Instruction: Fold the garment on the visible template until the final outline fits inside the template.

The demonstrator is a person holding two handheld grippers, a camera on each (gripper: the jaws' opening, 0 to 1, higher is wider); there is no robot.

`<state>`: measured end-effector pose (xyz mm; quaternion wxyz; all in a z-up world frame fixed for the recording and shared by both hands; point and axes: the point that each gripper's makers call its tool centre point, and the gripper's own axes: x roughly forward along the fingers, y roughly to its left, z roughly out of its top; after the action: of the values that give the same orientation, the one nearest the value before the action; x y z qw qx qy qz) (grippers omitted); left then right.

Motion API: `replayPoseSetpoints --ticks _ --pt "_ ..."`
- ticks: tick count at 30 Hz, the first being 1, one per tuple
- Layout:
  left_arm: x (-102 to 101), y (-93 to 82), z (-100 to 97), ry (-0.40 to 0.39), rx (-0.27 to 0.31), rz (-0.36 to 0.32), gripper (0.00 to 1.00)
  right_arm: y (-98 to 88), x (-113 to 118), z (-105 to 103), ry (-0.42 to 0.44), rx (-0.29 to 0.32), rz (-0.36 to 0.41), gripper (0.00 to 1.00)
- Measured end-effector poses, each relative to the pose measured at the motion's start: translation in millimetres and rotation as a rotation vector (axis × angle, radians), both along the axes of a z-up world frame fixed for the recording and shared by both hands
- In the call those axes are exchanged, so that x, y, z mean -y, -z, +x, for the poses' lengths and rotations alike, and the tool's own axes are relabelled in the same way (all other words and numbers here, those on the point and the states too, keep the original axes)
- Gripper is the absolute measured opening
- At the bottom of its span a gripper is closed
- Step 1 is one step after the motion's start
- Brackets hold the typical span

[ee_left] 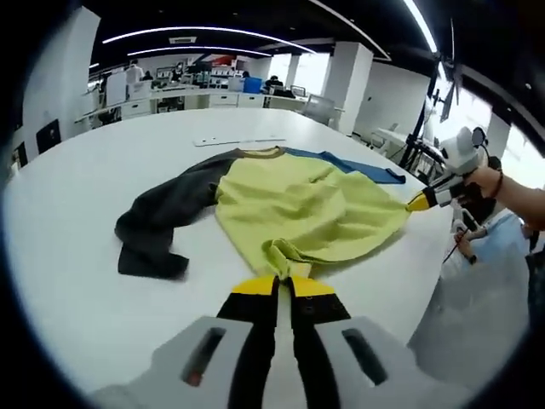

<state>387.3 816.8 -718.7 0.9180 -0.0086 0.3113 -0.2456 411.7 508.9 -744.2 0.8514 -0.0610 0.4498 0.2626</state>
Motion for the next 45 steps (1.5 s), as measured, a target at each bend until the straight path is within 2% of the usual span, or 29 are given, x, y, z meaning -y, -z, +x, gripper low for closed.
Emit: replayPoseSetpoints --ticks 8,16,24,37,41,45 --pt "0.2 5.6 -18.9 0.059 -0.002 0.082 0.02 8.3 12.9 -25.8 0.033 -0.032 -0.018 0.00" --pt "-10.1 18.4 -34.1 0.119 -0.007 0.240 0.02 18.1 27.0 -45.1 0.061 -0.069 -0.031 0.00" --pt "-13.7 27.1 -47.8 0.168 -0.032 0.271 0.01 21.8 41.9 -51.5 0.101 -0.078 -0.038 0.00" --pt "-11.0 34.2 -62.9 0.233 -0.073 0.336 0.00 27.3 43.9 -55.2 0.114 -0.100 -0.044 0.00" --pt "-12.4 38.0 -67.1 0.232 -0.091 0.349 0.00 27.0 44.3 -55.3 0.125 -0.102 -0.037 0.00" --pt "-13.5 39.4 -69.9 0.211 -0.105 0.325 0.01 27.3 44.1 -56.0 0.135 -0.107 -0.025 0.00"
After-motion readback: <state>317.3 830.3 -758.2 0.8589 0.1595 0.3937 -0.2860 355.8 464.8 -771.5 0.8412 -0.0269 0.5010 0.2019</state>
